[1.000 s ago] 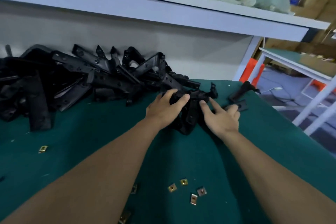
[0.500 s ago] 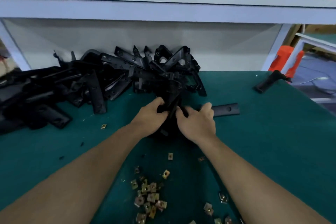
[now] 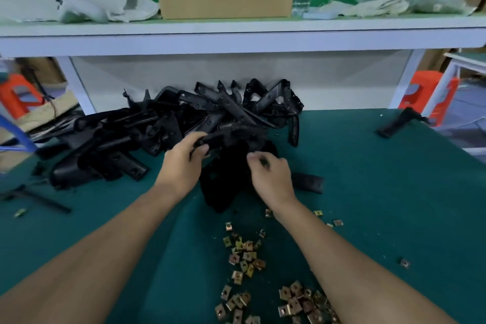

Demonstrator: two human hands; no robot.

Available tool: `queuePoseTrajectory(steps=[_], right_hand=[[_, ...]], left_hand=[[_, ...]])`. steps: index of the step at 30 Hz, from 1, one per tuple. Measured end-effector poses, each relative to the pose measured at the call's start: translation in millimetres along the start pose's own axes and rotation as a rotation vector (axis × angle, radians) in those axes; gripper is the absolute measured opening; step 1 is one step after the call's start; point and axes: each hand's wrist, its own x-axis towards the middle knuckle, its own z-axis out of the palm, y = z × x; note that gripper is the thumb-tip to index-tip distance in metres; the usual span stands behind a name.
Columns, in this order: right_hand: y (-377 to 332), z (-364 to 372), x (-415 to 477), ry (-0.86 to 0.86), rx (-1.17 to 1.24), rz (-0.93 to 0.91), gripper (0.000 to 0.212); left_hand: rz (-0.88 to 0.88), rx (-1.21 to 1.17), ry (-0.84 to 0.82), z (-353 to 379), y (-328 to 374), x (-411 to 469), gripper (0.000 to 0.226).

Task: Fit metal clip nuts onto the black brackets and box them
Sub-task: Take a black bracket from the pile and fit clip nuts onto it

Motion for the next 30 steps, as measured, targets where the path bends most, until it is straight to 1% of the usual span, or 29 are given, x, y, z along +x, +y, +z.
queuePoseTrajectory(steps=[1, 2, 4, 5, 7, 8, 10, 12, 13, 14, 15, 16, 17, 18, 19, 20, 21, 23, 24, 25, 26, 27, 28, 29, 30], right_hand=[[-6.4, -7.4, -4.9, -0.016, 0.127, 0.02, 0.022], [-13.7, -15.2, -11.6, -0.035, 0.232, 0.045, 0.023], [-24.5, -29.9, -24.1, -0.09, 0.36, 0.069, 0.041], [-27.9, -36.4, -30.5, -0.136, 0.397, 0.057, 0.041], [-31.1, -43.5, -46.7, -0.272, 0.473, -0.018, 0.022], [-31.7, -43.9, -55.7, -0.294, 0.512, -0.05, 0.017], [-26.4, -43.7, -68.6, -0.233, 0.535, -0.068, 0.012], [-18.5, -46.9, -78.7, -0.165, 0.525, -0.034, 0.015], [-14.0, -50.0, -82.9, -0.156, 0.529, -0.023, 0.016], [-10.0, -55.0, -87.0, -0.164, 0.543, -0.026, 0.018], [-6.5, -60.4, -90.6, -0.188, 0.551, -0.038, 0.018], [-1.8, -66.3, -93.1, -0.222, 0.549, -0.051, 0.019], [2.7, -72.1, -95.7, -0.248, 0.545, -0.058, 0.019], [7.3, -77.1, -96.8, -0.272, 0.541, -0.057, 0.022], [11.9, -80.8, -97.0, -0.305, 0.538, -0.052, 0.025], [14.8, -82.5, -97.8, -0.351, 0.529, -0.051, 0.028], [16.0, -82.8, -99.6, -0.397, 0.509, -0.059, 0.029], [17.8, -81.4, -102.5, -0.44, 0.473, -0.085, 0.029], [19.8, -81.6, -102.6, -0.409, 0.436, -0.108, 0.027], [23.3, -84.2, -101.2, -0.33, 0.347, -0.144, 0.023], [27.1, -88.9, -98.1, -0.238, 0.2, -0.193, 0.017], [31.0, -93.8, -95.1, -0.183, 0.028, -0.238, 0.012], [34.6, -98.6, -94.4, -0.195, -0.127, -0.262, 0.01], [37.4, -102.6, -95.0, -0.262, -0.255, -0.273, 0.011], [39.5, -104.8, -96.2, -0.359, -0.364, -0.279, 0.016]], left_hand=[[-0.002, -0.094, 0.012, -0.7, 6.4, -4.1, 0.024], [-0.001, -0.176, 0.023, -0.9, 13.7, -10.3, 0.026], [0.055, -0.238, 0.065, 0.1, 29.8, -28.9, 0.034], [0.102, -0.241, 0.098, 2.8, 36.5, -40.0, 0.039], [0.176, -0.201, 0.166, 12.5, 47.5, -66.4, 0.049], [0.207, -0.159, 0.197, 18.9, 52.8, -80.6, 0.051], [0.233, -0.142, 0.219, 30.5, 60.5, -105.9, 0.053], [0.16, -0.238, 0.142, 39.0, 63.4, -124.5, 0.057], [0.084, -0.346, 0.072, 41.4, 63.7, -132.0, 0.056], [0.001, -0.508, 0.002, 42.7, 63.9, -137.8, 0.048], [-0.085, -0.72, -0.049, 43.1, 64.4, -140.6, 0.038], [-0.174, -0.953, -0.087, 42.5, 64.6, -141.2, 0.028], [-0.257, -1.148, -0.113, 41.0, 64.8, -140.4, 0.024], [-0.317, -1.252, -0.142, 40.1, 62.4, -138.6, 0.032], [-0.366, -1.27, -0.185, 39.7, 59.7, -136.3, 0.046], [-0.395, -1.224, -0.244, 40.7, 58.2, -134.3, 0.057], [-0.407, -1.168, -0.322, 42.8, 56.7, -133.0, 0.064], [-0.406, -1.164, -0.438, 47.7, 50.5, -133.0, 0.062], [-0.403, -1.209, -0.448, 48.6, 45.4, -132.8, 0.057], [-0.402, -1.263, -0.436, 49.0, 40.5, -131.0, 0.048], [-0.401, -1.305, -0.416, 49.3, 35.6, -127.7, 0.036], [-0.406, -1.337, -0.383, 49.2, 31.3, -123.9, 0.029], [-0.419, -1.358, -0.343, 49.2, 27.9, -121.1, 0.027], [-0.44, -1.379, -0.312, 49.2, 24.5, -118.4, 0.026], [-0.454, -1.401, -0.301, 50.1, 20.3, -115.7, 0.023]])
